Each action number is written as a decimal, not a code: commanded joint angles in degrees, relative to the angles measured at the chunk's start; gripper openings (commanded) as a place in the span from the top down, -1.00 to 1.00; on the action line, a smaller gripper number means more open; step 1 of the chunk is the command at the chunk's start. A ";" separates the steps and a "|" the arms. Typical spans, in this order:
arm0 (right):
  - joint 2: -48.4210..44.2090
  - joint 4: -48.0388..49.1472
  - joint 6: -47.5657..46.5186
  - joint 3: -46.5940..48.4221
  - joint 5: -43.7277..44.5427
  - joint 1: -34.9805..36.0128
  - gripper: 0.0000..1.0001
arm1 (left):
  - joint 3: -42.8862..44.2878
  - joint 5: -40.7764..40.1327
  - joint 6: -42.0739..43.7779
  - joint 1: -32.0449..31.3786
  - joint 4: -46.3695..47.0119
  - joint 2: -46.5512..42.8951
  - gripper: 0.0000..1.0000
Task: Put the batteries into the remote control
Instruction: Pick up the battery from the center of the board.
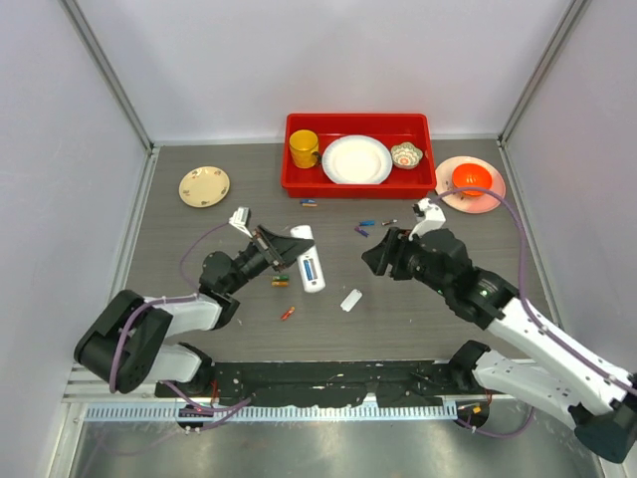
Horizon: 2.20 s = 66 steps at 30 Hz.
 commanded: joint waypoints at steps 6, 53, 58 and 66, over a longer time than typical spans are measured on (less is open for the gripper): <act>20.73 7.02 -8.03 4.05 5.60 0.12 -0.23 | -5.72 2.38 -1.46 5.45 -5.93 -19.82 1.00; 91.41 17.85 -30.01 58.64 7.52 11.46 -0.04 | -5.63 0.97 6.72 7.12 -31.55 -57.19 1.00; 92.20 15.92 -29.92 59.17 8.31 11.46 0.16 | -5.72 0.80 6.98 7.12 -32.16 -57.71 1.00; 90.02 13.18 -25.36 55.23 7.97 10.33 0.98 | -7.04 -1.30 7.16 7.12 -30.32 -58.33 0.99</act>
